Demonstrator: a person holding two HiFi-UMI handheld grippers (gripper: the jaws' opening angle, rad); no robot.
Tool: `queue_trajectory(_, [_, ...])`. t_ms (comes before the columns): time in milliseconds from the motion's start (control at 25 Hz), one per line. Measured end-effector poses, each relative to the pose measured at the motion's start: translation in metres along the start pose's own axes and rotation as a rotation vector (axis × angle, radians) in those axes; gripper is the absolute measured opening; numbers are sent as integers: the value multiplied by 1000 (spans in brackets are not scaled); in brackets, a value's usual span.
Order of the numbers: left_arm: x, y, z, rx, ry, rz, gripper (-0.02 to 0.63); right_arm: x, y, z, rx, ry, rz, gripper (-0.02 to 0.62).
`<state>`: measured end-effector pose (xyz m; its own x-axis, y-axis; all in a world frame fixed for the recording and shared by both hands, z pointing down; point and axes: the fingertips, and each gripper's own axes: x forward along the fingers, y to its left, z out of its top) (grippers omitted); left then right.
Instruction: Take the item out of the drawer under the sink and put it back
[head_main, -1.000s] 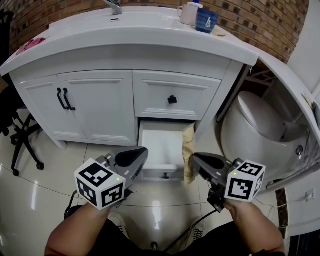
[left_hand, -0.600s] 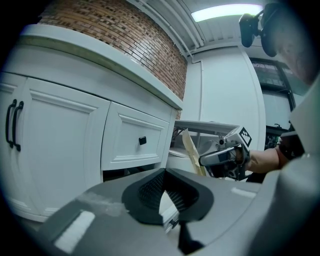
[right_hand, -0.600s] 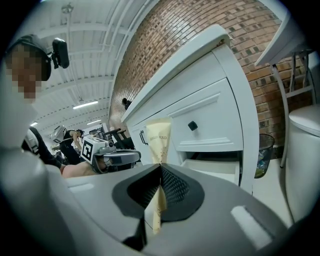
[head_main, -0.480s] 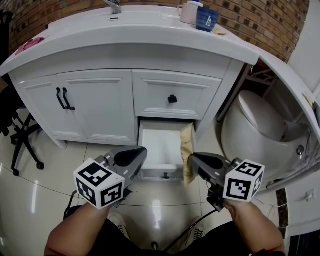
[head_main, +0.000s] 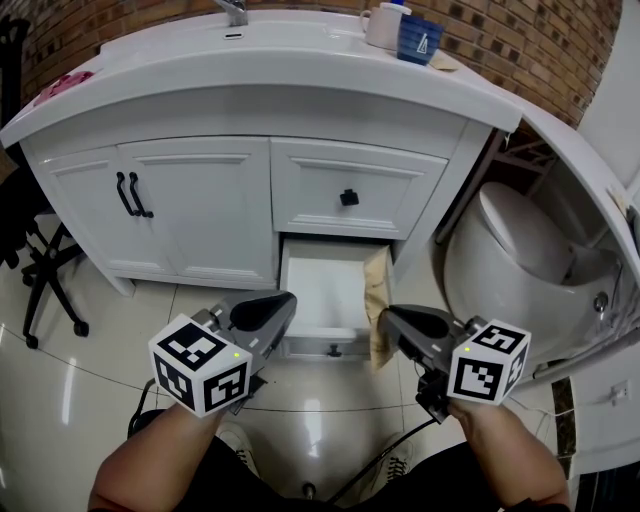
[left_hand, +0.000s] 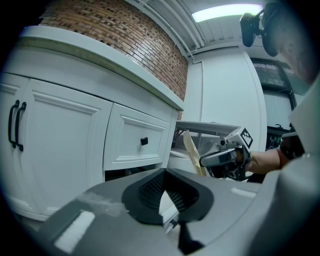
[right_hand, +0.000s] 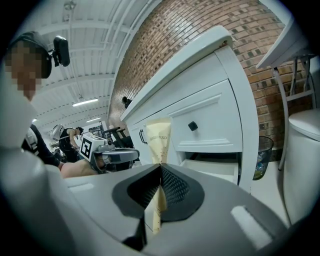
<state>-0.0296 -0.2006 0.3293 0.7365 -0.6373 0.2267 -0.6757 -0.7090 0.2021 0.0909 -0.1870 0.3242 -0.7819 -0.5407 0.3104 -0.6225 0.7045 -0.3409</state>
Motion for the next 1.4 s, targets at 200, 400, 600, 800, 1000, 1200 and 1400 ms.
queue_trajectory(200, [-1, 0, 1, 0, -5, 0, 6, 1, 1, -1, -6, 2, 1, 10])
queue_trajectory(400, [-2, 1, 2, -3, -9, 2, 6, 2, 0, 1, -13, 3, -6, 10])
queue_trajectory(600, [0, 3, 3, -6, -16, 8, 6, 7, -5, 14, -86, -8, -40, 10])
queue_trajectory(800, [2, 6, 2, -11, -14, 16, 6, 23, -12, 29, -229, 23, -72, 11])
queue_trajectory(1000, [2, 6, 3, -11, -19, 17, 6, 45, -37, 31, -294, 94, -104, 11])
queue_trajectory(1200, [0, 12, 4, -24, -26, 25, 6, 77, -63, 21, -437, 247, -131, 11])
queue_trajectory(1400, [0, 14, 4, -27, -28, 30, 6, 109, -87, -17, -521, 444, -142, 11])
